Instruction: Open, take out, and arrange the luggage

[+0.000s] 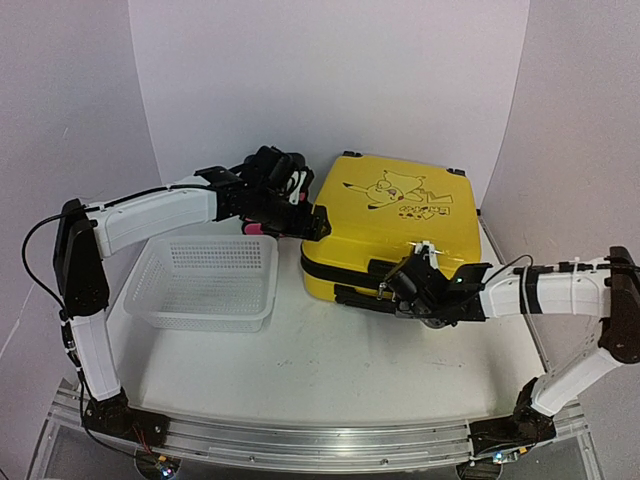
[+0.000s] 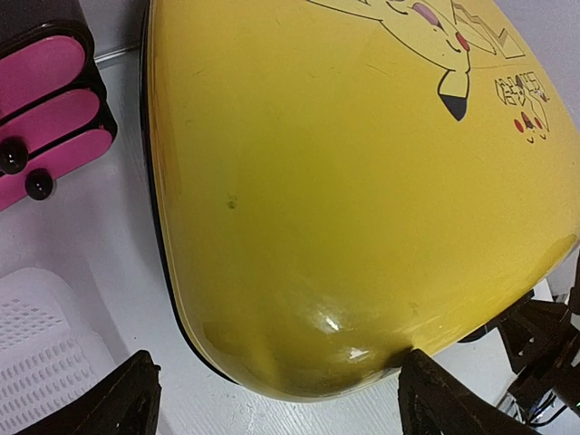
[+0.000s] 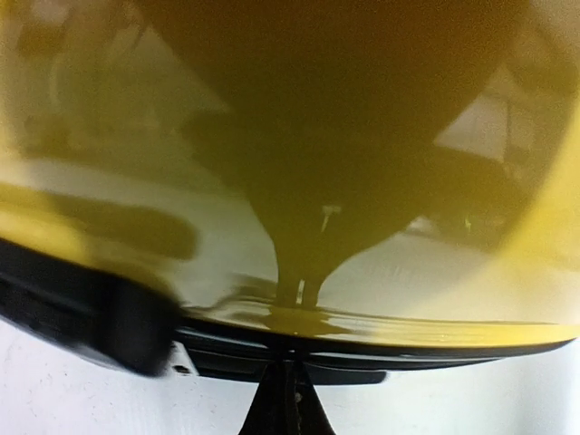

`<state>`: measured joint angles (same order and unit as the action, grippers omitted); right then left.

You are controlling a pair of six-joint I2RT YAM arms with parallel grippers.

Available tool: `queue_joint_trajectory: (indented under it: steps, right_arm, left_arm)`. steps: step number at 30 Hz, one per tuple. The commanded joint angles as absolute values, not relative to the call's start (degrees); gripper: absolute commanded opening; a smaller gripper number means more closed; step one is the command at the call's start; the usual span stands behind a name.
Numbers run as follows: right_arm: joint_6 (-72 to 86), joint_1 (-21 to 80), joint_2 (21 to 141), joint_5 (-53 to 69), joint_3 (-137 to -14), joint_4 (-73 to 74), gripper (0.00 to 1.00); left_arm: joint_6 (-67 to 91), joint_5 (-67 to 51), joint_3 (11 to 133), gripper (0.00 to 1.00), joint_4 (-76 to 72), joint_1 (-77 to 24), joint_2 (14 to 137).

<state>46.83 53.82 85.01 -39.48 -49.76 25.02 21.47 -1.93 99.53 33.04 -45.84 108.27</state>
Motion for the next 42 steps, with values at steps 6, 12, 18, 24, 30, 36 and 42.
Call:
queue_joint_trajectory:
  steps: [6, 12, 18, 24, 30, 36, 42]
  right_arm:
    - [39.75, 51.07, 78.48, -23.46, -43.87, 9.62, 0.43]
    - [43.46, 51.01, 83.05, -27.17, -47.13, 9.62, 0.4]
    - [47.24, 51.17, 85.69, -33.57, -48.19, 10.48, 0.35]
    - [49.38, 52.16, 89.11, -38.83, -50.58, 12.08, 0.35]
    - [54.71, 53.69, 94.32, -45.24, -56.48, 18.87, 0.31]
    - [58.06, 54.44, 97.2, -51.51, -61.1, 25.43, 0.18]
    - [54.37, 54.36, 93.37, -51.41, -57.73, 26.54, 0.0]
  left_arm:
    - [19.87, -4.97, 97.11, 0.9, 35.03, -44.3, 109.0]
    - [20.08, -6.17, 96.46, 0.89, 34.65, -44.27, 108.09]
    - [20.73, -5.42, 95.04, 0.89, 33.98, -44.3, 106.82]
    - [21.27, -5.4, 94.4, 0.92, 33.28, -44.3, 106.44]
    - [21.79, -4.86, 93.83, 0.96, 32.9, -44.38, 106.05]
    - [22.12, -3.61, 93.24, 0.97, 32.73, -44.38, 104.79]
    - [22.74, -2.13, 89.74, 0.97, 31.68, -44.34, 101.92]
